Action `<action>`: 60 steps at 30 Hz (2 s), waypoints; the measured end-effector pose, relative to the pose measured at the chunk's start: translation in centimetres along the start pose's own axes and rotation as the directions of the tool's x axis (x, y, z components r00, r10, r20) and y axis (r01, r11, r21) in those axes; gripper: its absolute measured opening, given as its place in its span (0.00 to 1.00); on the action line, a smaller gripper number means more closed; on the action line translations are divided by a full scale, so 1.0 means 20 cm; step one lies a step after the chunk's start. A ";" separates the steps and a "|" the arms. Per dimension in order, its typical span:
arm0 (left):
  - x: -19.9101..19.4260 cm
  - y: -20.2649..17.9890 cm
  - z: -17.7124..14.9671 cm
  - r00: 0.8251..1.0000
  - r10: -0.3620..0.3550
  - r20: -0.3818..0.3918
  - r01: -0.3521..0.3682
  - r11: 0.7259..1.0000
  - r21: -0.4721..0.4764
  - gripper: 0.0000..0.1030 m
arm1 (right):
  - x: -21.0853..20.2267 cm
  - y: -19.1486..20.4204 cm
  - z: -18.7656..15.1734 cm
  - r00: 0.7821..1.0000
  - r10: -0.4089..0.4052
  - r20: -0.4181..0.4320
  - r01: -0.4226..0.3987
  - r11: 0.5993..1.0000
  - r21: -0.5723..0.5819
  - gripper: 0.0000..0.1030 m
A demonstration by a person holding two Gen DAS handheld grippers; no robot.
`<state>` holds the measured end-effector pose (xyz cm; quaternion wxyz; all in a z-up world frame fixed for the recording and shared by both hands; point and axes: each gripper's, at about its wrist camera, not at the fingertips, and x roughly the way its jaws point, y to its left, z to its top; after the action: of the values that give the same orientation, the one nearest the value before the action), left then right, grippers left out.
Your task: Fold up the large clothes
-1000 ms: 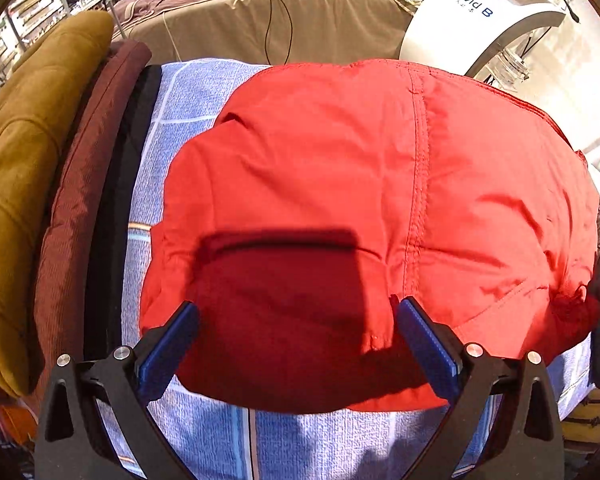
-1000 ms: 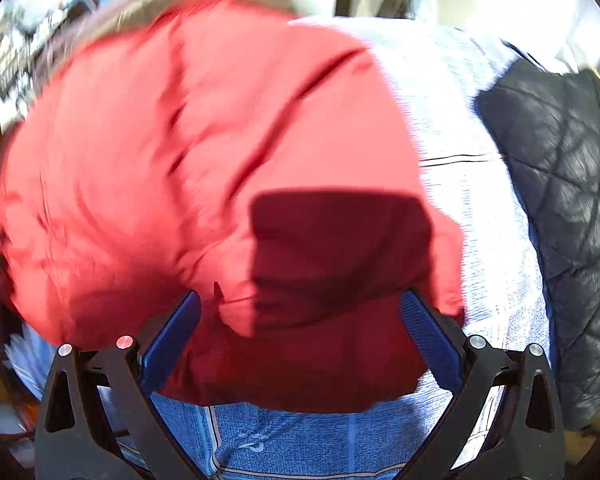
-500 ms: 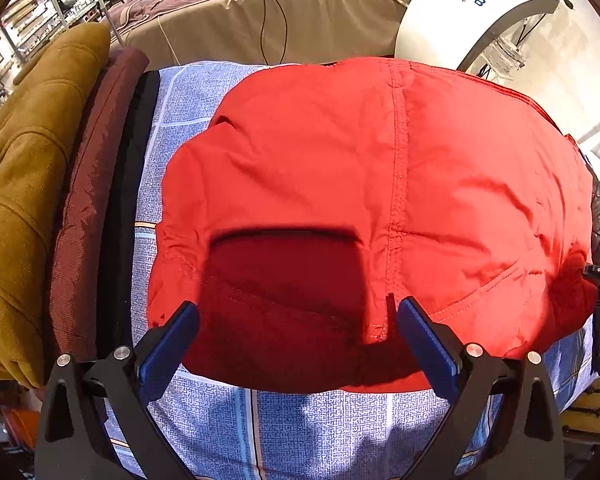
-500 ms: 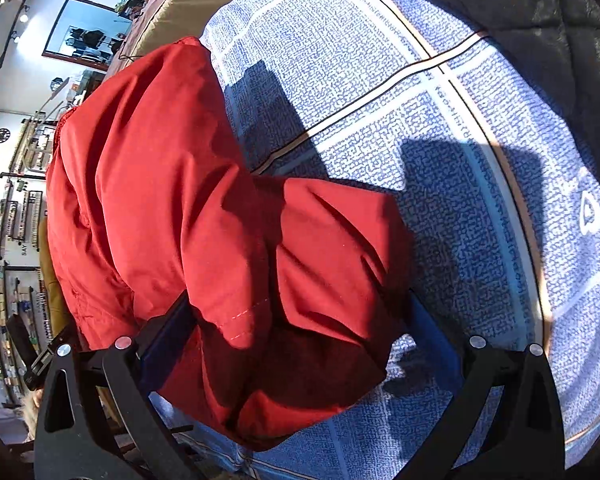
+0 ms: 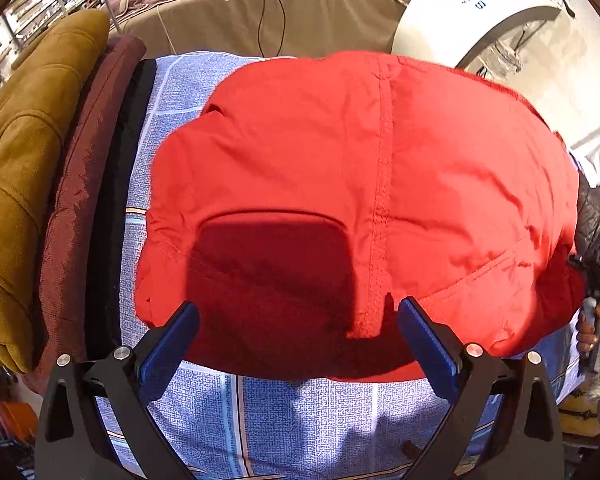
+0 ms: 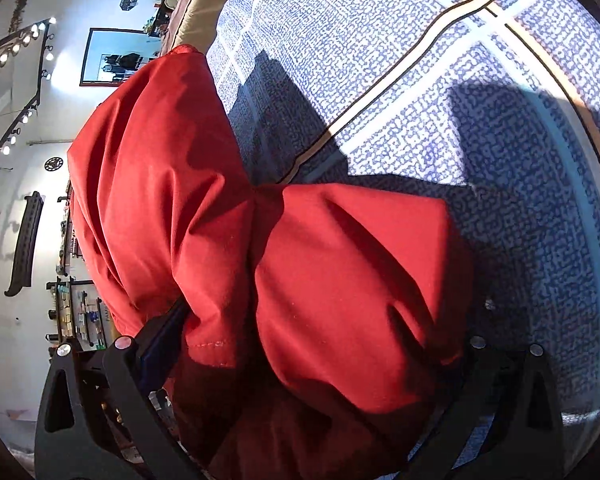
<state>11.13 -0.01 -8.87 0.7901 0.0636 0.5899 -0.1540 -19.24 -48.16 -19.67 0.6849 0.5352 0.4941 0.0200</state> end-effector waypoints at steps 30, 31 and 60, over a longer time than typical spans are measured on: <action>0.38 0.75 0.15 0.943 -0.331 -0.015 0.306 0.889 -0.340 0.95 | 0.14 0.15 0.07 0.987 -0.156 -0.026 0.158 0.984 0.083 0.94; 0.39 0.77 0.13 0.938 -0.347 -0.011 0.321 0.879 -0.353 0.95 | 0.13 0.15 0.06 0.987 -0.159 -0.026 0.160 0.983 0.084 0.94; 0.39 0.63 0.22 0.937 -0.350 0.000 0.330 0.881 -0.338 0.47 | 0.02 0.28 -0.03 0.978 -0.192 0.087 0.186 0.980 0.070 0.50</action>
<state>21.16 9.40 -16.02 0.7318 -0.1706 0.6330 -0.1861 -16.63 -45.21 -15.66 0.6892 0.5070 0.5106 -0.0853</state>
